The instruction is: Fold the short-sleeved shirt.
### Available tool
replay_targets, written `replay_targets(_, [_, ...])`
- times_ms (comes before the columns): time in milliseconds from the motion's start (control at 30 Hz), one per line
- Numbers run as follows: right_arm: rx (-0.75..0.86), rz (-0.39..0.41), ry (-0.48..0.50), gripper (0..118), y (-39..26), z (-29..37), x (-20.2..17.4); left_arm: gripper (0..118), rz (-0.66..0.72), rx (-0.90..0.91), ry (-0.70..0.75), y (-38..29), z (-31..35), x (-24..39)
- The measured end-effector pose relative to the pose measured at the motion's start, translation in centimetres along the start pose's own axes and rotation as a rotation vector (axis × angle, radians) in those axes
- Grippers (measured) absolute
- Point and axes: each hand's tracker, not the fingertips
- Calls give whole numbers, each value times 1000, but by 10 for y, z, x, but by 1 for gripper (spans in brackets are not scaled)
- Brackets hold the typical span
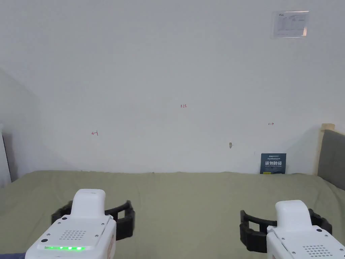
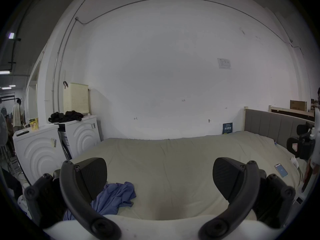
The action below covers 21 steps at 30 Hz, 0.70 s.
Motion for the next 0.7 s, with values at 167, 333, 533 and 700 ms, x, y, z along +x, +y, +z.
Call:
replay_targets(167, [19,-82,-44,0,-2,1,-2,0,53,-3,-3,-3,-2,4])
replay_targets(333, [0,-20,-67,0,-4,2,-11,0,18,15,7,1,4,3])
replay_targets(533, [-8,8,-62,0,-5,0,-26,0,20,-23,5,-1,5,-7])
replay_targets(700, [-33,16,36,0,-7,-15,-46,0,17,-38,84,-7,18,-45])
